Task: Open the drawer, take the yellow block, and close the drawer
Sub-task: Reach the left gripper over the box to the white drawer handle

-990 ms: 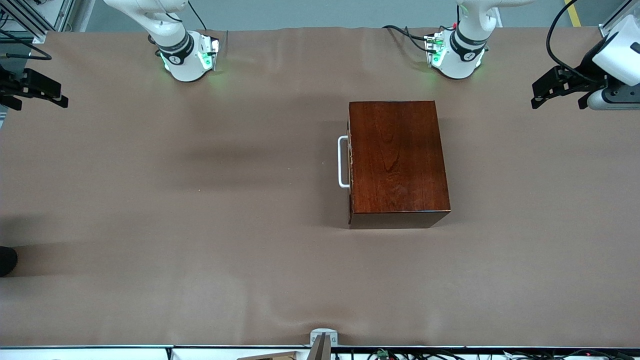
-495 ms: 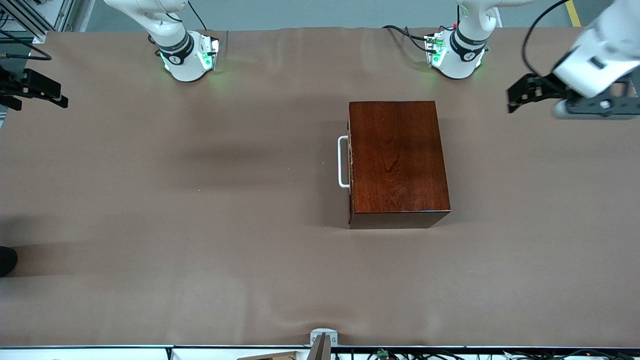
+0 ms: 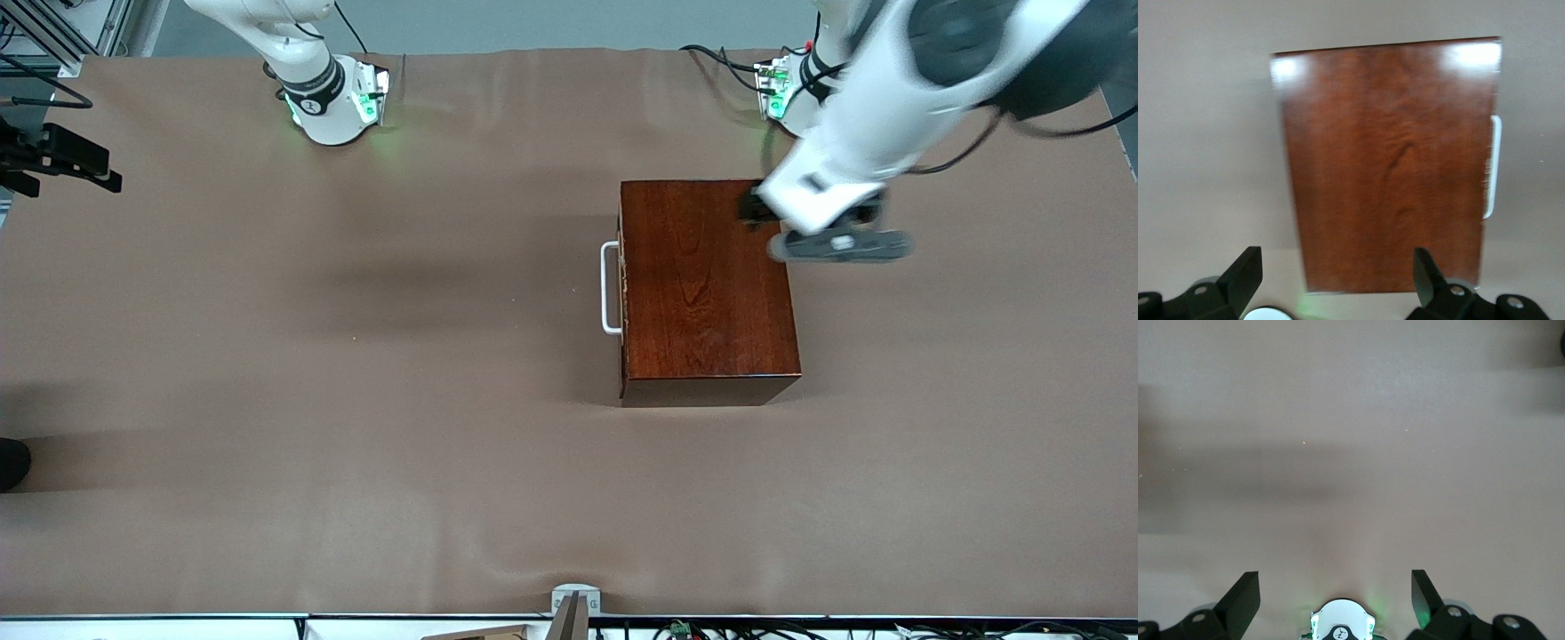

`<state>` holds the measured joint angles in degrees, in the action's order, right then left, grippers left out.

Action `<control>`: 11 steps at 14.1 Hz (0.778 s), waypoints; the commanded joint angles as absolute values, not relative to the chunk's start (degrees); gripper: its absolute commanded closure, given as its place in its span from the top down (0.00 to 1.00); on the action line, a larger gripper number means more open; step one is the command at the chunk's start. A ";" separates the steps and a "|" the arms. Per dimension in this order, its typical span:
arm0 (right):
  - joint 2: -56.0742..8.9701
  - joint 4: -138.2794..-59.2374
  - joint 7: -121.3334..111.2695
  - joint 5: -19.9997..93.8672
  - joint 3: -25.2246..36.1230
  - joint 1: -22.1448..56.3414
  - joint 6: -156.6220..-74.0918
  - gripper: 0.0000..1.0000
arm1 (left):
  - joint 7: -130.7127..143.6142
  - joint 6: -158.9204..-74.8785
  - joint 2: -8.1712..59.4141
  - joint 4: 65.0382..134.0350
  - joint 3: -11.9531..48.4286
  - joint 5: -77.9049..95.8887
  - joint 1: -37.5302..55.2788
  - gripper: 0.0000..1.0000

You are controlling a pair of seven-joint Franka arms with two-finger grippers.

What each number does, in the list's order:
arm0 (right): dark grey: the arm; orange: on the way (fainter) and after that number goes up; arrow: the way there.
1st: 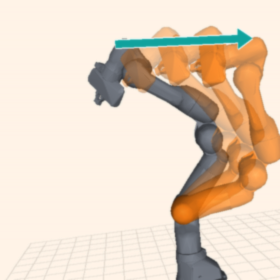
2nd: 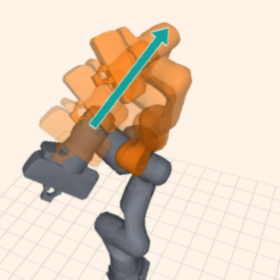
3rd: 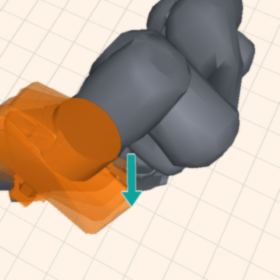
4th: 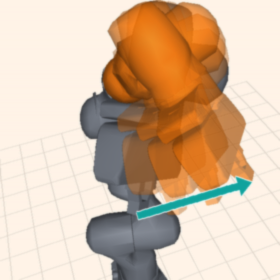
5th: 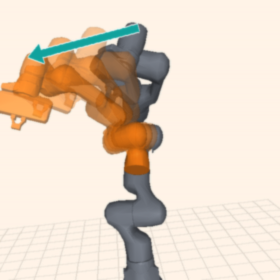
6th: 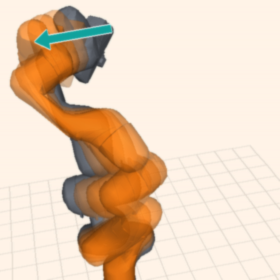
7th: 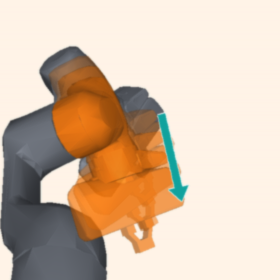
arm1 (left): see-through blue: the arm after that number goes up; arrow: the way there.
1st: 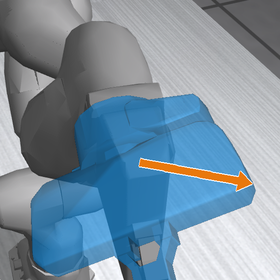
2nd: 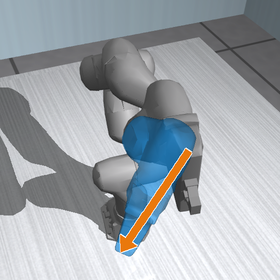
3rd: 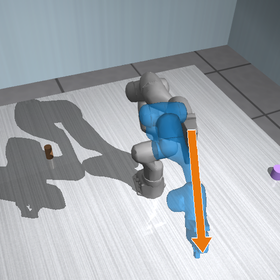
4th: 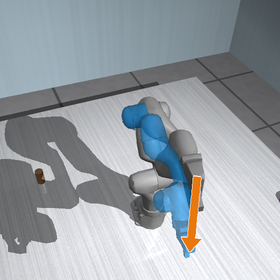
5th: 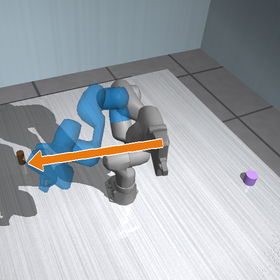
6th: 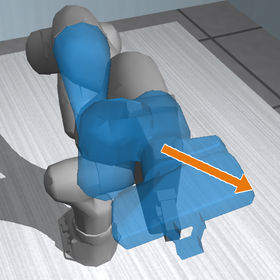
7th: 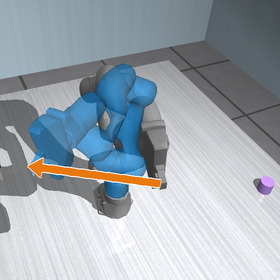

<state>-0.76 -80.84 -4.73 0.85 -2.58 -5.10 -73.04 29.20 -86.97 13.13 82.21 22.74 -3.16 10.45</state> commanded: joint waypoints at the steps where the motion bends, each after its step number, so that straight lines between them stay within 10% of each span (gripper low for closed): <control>1: -0.79 -80.60 -5.10 0.79 -2.99 -5.71 -72.69 1.00 | 36.09 -88.22 22.92 72.26 22.15 -5.62 17.99 1.00; 11: -0.79 -80.60 -5.10 0.79 -2.99 -5.71 -72.69 1.00 | 49.13 -97.91 39.89 59.50 -2.98 -5.80 49.74 1.00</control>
<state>-0.77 -80.85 -4.73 0.85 -2.56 -5.10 -73.04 48.38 -98.14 36.08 63.92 -0.53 -4.70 47.16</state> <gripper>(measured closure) 0.000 0.000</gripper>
